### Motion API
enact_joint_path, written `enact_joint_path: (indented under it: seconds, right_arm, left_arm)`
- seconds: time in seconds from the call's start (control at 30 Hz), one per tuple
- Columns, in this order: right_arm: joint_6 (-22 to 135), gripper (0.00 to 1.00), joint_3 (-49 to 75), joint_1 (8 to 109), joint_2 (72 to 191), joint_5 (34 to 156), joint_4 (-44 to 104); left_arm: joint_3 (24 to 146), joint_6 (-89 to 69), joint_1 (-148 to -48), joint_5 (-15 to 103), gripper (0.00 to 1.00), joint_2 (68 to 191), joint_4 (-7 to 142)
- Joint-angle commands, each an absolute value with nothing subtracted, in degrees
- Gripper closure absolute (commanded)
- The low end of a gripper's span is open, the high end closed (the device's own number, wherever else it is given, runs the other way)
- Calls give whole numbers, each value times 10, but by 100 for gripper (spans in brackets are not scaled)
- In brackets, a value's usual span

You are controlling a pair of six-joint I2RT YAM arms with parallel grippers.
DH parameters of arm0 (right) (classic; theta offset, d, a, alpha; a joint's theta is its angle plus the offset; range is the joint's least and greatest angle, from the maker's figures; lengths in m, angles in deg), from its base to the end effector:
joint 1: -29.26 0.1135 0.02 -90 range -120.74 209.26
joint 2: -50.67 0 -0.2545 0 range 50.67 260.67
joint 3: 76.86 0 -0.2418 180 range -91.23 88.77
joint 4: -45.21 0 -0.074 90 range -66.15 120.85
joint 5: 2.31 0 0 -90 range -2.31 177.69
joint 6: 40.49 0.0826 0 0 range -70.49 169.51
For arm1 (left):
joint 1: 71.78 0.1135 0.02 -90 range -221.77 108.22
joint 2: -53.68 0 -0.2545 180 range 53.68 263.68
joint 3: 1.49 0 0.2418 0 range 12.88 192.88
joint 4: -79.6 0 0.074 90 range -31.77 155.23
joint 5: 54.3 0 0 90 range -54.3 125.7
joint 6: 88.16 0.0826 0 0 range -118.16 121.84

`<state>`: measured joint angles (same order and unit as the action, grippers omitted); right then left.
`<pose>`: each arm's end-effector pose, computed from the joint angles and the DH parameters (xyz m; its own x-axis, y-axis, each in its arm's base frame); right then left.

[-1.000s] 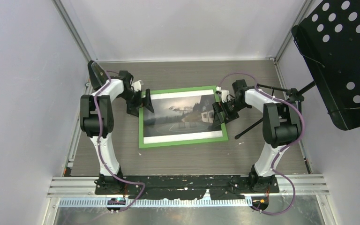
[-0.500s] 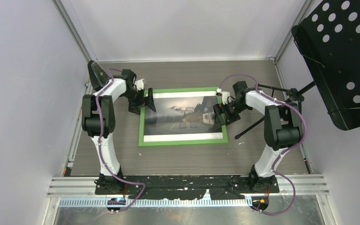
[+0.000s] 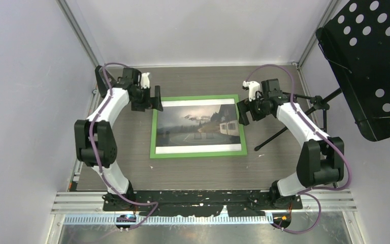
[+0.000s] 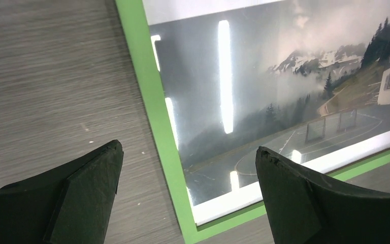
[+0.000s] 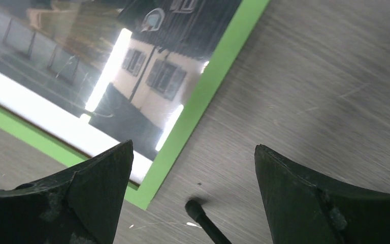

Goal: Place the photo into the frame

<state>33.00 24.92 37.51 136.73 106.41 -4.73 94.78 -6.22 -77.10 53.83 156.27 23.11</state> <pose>0.3161 0.0726 0.2056 -0.7160 -0.3758 -0.5884 -0.5306 0.8406 0.1088 0.3814 -0.0613 0.1996 -0.9091 -0.0492 -0.4136 0.1032 0.9354 -0.3381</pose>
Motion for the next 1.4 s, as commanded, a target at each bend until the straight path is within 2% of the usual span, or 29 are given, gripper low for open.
enact_joint_path:
  seconds: [0.0,0.53,0.83,1.13,1.37]
  right_arm:
    - [339,4,261,378,1325,981,-2]
    - [317,5,318,377,1161,838,58]
    - [342,4,346,378,1112,767,73]
    - [349,5,381,377,1014,831,73]
    - [340,5,415,376,971,845,96]
  left_arm:
    - [918,-41,-762,492,0,1480,288]
    - [759,10,-707,457,1,1251,362]
    - [686,39,-688,456,0,1086,387]
    - [631,54,-687,466,0,942,414]
    - [592,47,-687,486,0,910,440]
